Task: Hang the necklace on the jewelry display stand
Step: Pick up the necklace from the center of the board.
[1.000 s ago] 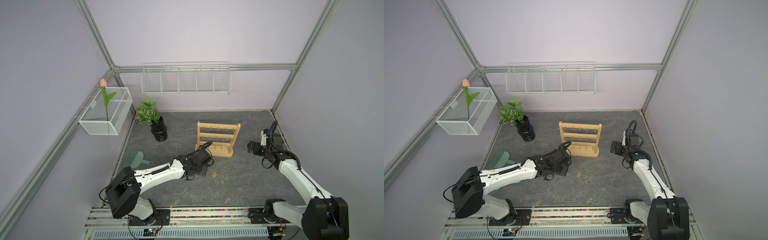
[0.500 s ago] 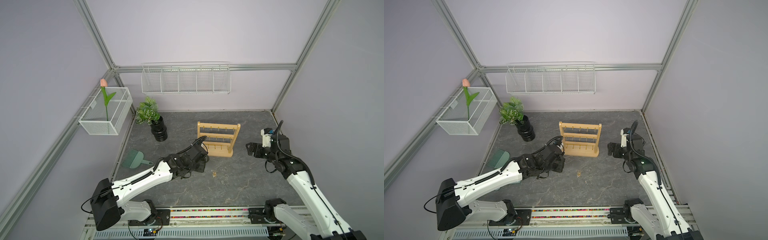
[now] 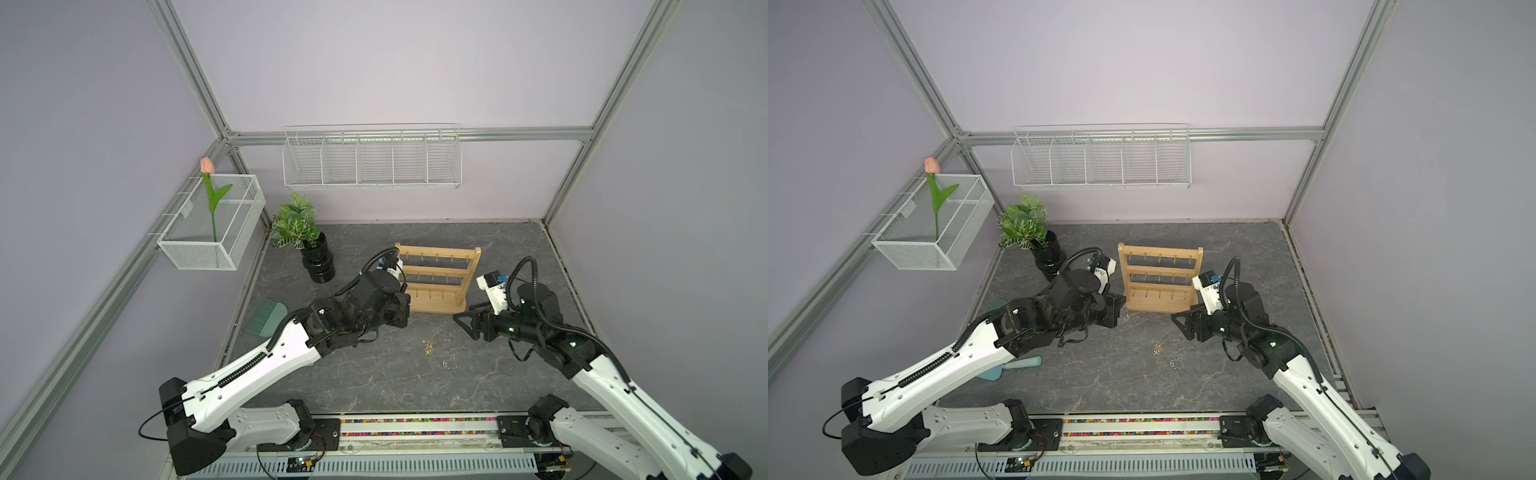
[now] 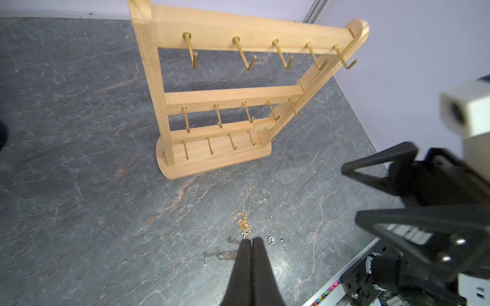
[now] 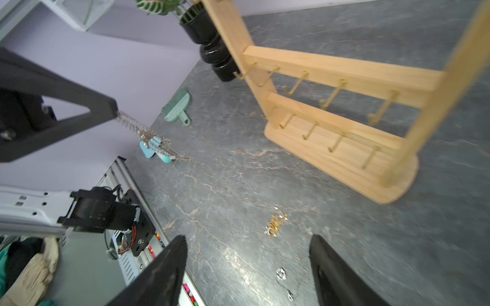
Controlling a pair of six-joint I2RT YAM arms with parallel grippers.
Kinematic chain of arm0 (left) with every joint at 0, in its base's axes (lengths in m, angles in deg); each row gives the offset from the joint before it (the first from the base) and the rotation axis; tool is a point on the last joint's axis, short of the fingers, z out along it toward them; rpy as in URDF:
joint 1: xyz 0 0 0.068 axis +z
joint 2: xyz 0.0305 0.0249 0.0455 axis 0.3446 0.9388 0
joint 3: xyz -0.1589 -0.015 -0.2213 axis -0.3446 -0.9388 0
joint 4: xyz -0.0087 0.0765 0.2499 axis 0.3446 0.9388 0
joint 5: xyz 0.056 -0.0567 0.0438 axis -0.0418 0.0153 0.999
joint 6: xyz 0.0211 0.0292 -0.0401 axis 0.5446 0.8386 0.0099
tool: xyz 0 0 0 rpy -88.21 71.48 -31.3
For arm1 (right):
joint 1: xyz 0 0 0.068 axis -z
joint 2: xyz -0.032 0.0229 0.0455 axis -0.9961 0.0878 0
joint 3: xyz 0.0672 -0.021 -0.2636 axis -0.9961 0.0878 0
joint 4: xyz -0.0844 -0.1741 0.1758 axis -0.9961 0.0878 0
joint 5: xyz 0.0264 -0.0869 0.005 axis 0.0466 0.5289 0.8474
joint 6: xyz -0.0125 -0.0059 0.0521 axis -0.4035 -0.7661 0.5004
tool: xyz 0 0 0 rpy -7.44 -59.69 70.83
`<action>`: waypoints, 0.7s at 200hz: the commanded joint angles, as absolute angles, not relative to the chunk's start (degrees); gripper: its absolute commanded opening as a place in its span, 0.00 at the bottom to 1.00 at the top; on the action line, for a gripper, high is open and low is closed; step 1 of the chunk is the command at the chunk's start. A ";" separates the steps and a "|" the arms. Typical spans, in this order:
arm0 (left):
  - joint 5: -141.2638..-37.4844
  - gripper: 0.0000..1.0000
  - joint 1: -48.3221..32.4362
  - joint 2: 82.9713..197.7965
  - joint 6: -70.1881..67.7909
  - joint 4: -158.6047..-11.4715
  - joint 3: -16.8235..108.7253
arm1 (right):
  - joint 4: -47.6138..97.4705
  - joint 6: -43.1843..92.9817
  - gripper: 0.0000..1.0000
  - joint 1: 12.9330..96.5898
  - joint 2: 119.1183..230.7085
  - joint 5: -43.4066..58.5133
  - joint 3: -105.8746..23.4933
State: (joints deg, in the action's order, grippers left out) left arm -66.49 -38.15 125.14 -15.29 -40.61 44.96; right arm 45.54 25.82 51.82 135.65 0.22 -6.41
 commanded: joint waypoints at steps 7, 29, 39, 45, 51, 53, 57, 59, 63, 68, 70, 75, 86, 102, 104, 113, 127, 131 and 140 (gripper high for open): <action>-65.81 0.00 -38.42 124.37 -15.62 -37.54 48.54 | 26.97 26.94 0.69 45.74 139.84 -2.70 -1.93; -65.70 0.00 -38.23 124.02 -16.23 -36.91 49.78 | 18.65 27.39 0.60 43.35 144.52 -1.48 -0.98; -65.88 0.00 -38.18 123.88 -16.55 -36.97 50.13 | 14.87 27.75 0.57 42.65 146.15 -0.51 -0.34; -65.96 0.00 -38.05 123.79 -16.74 -36.91 50.36 | 12.49 28.18 0.55 42.30 146.86 -0.17 0.15; -66.06 0.00 -37.96 123.75 -16.89 -36.78 50.53 | 10.05 28.70 0.54 42.19 147.48 0.13 0.67; -66.09 0.00 -37.97 123.75 -16.93 -36.74 50.61 | 9.22 28.92 0.53 42.15 147.66 0.35 0.85; -66.23 0.00 -37.88 123.82 -16.96 -36.78 50.75 | 7.89 29.27 0.53 42.09 147.95 0.86 1.15; -66.33 0.00 -37.86 123.83 -17.05 -36.68 50.86 | 7.34 29.41 0.52 42.08 148.15 0.99 1.32; -66.33 0.00 -37.78 123.80 -17.19 -36.60 50.93 | 6.34 29.65 0.51 41.95 148.43 1.22 1.52; -66.25 0.00 -37.77 123.82 -17.41 -36.45 51.05 | 5.40 29.80 0.50 41.88 148.76 1.27 1.55; -66.20 0.00 -37.72 123.84 -17.49 -36.35 51.06 | 4.98 29.78 0.49 41.83 148.86 1.40 1.59; -66.16 0.00 -37.70 123.84 -17.70 -36.24 51.15 | 4.00 29.85 0.49 41.57 149.18 1.60 1.75; -65.90 0.00 -37.51 123.83 -18.23 -35.95 51.32 | 2.03 29.85 0.47 40.95 150.05 1.87 1.84; -65.89 0.00 -37.27 123.78 -18.57 -35.70 51.53 | -0.24 29.93 0.46 40.07 151.61 1.20 1.69; -65.83 0.00 -37.24 123.80 -18.64 -35.73 51.51 | -0.36 29.93 0.46 39.92 151.85 1.10 1.61; -65.85 0.00 -37.15 123.83 -18.69 -35.51 51.65 | -1.27 29.85 0.43 39.41 152.67 0.66 1.38; -65.73 0.00 -37.06 123.69 -19.03 -35.43 51.78 | -3.54 29.88 0.41 38.45 153.73 0.64 1.37; -65.64 0.00 -37.06 123.71 -18.96 -35.50 51.70 | -4.08 29.85 0.41 38.27 154.00 0.66 1.38; -65.43 0.00 -37.07 123.69 -19.33 -35.50 51.68 | -5.00 29.86 0.40 37.84 154.74 0.53 1.25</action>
State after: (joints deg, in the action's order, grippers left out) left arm -66.49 -37.43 124.63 -17.80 -36.19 49.84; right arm 2.15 29.45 39.10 153.18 0.81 0.89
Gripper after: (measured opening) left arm 0.044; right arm 0.410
